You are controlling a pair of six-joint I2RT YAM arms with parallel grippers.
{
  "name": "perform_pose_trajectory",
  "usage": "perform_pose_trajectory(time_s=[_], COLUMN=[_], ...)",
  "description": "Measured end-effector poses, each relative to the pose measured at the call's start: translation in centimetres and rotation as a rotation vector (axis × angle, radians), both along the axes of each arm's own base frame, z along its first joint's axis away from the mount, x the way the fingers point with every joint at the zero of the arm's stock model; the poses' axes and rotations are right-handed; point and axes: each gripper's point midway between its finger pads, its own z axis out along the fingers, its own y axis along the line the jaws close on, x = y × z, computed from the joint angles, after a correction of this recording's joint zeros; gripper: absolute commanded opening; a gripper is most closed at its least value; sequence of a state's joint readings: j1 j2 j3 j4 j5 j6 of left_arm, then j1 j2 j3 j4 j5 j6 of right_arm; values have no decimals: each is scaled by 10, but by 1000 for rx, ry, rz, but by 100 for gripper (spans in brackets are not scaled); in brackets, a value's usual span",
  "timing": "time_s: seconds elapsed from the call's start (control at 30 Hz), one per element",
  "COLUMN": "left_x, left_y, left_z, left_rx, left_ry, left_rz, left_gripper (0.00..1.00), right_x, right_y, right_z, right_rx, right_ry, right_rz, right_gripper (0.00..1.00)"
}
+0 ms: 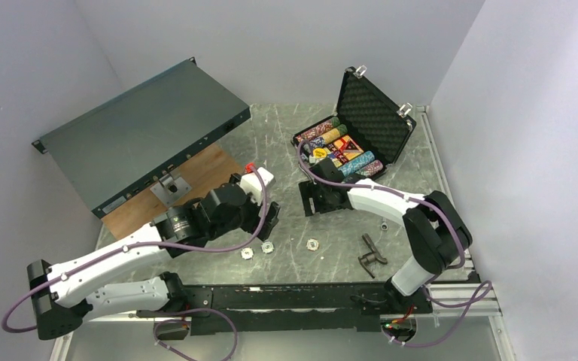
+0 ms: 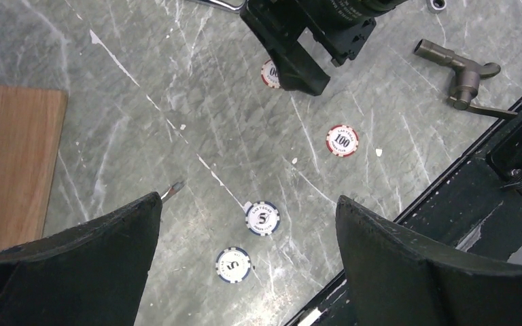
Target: Pack up texas hold em set
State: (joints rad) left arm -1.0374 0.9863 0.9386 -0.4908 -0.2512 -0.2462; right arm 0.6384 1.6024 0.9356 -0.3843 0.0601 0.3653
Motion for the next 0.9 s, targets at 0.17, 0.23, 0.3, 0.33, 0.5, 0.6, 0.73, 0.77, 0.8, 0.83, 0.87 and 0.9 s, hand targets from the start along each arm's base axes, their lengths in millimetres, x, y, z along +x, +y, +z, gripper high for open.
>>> perform_pose_trajectory(time_s=[0.17, 0.23, 0.3, 0.33, 0.5, 0.6, 0.73, 0.77, 0.8, 0.83, 0.87, 0.9], left_x=[0, 2, 6, 8, 13, 12, 6, 4, 2, -2, -6, -12], left_y=[0, -6, -15, -20, -50, -69, -105, -116, -124, -132, -136, -138], left_z=[-11, -27, -48, -59, -105, -119, -134, -138, -143, -150, -155, -162], left_rx=[14, 43, 89, 111, 191, 209, 253, 264, 272, 284, 299, 320], left_ry=[40, 84, 141, 170, 307, 362, 429, 443, 452, 463, 472, 487], left_rz=[23, 41, 63, 72, 100, 103, 85, 76, 64, 50, 38, 25], left_gripper=[99, 99, 98, 97, 94, 95, 93, 92, 90, 89, 88, 87], right_x=[2, 3, 4, 3, -13, -22, -25, -27, -28, -29, -30, -31], right_y=[-10, -24, -46, -60, -123, -135, -142, -145, -146, -147, -148, -149], right_z=[18, 34, 51, 58, 81, 95, 113, 115, 117, 118, 119, 119], right_rx=[-1, 2, 20, 34, 119, 155, 179, 177, 176, 175, 173, 170], right_ry=[-59, -110, -165, -189, -278, -327, -393, -404, -413, -418, -419, -420], right_rz=[-53, -137, -252, -315, -567, -602, -621, -625, -628, -627, -627, -626], right_gripper=[81, 82, 81, 81, 80, 81, 82, 82, 81, 82, 81, 81])
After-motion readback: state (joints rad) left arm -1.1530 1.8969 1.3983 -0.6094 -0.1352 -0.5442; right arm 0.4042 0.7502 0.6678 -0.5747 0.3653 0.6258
